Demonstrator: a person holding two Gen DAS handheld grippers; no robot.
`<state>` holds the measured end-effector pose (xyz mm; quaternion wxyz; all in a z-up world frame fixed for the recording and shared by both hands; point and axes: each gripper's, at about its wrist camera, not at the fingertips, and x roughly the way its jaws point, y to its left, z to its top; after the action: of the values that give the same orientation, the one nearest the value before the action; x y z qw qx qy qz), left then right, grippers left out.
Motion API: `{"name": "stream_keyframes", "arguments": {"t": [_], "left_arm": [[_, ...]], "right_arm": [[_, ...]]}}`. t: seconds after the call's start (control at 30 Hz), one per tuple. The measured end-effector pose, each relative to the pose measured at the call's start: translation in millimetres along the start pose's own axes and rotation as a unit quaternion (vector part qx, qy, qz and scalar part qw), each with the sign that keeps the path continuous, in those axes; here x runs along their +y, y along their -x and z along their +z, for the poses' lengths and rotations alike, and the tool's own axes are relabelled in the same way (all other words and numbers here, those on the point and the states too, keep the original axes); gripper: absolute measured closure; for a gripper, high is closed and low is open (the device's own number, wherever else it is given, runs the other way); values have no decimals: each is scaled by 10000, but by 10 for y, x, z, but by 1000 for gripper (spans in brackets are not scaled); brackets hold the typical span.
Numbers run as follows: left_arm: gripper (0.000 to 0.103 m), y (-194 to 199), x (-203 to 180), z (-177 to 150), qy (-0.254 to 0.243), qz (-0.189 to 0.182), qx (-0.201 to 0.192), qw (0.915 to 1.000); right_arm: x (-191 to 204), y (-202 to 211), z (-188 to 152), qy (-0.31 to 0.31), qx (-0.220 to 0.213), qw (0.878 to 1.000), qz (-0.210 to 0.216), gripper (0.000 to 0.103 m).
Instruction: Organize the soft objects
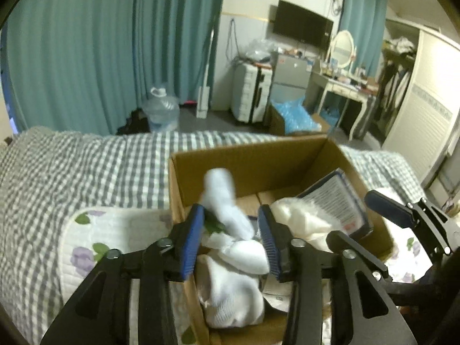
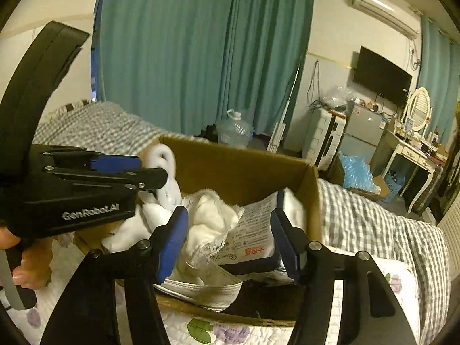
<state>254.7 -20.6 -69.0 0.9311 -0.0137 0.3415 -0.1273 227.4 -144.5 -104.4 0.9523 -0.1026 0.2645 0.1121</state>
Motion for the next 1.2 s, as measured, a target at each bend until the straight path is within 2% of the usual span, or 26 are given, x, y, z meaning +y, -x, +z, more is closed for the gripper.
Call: {"name": "stream_keyframes", "arguments": {"t": [0.07, 0.17, 0.3, 0.47, 0.73, 0.8, 0.83, 0.87, 1.03, 1.2], "left_arm": [[34, 131, -14, 31, -15, 32, -195, 9998], [23, 353, -37, 67, -55, 165, -501, 9986], [23, 608, -5, 98, 28, 243, -737, 9970], [22, 950, 16, 127, 14, 431, -1031, 9937], [16, 1503, 57, 84, 4, 641, -1483, 9869], [16, 1626, 36, 30, -47, 708, -1587, 9848], [16, 1672, 32, 19, -69, 732, -1628, 9839], [16, 1714, 37, 4, -89, 748, -1654, 9833], [16, 1808, 63, -116, -9, 715, -1647, 9837], [16, 1725, 100, -286, 142, 729, -1602, 9843]], "right_arm": [[-8, 116, 40, -36, -103, 9999, -43, 41], [-1, 309, 111, -56, -284, 9995, -128, 39], [3, 555, 224, -81, -493, 9984, -270, 33], [29, 902, 291, -155, -698, 9966, -421, 12], [76, 1456, 359, -295, -938, 9939, -498, 9], [66, 1577, 356, -330, -989, 9931, -542, 5], [59, 1645, 358, -351, -1015, 9927, -558, 0], [69, 1710, 356, -378, -1054, 9920, -578, 0], [32, 1893, 287, -496, -1094, 9911, -570, 0], [5, 1907, 97, -695, -998, 9913, -507, 0]]}}
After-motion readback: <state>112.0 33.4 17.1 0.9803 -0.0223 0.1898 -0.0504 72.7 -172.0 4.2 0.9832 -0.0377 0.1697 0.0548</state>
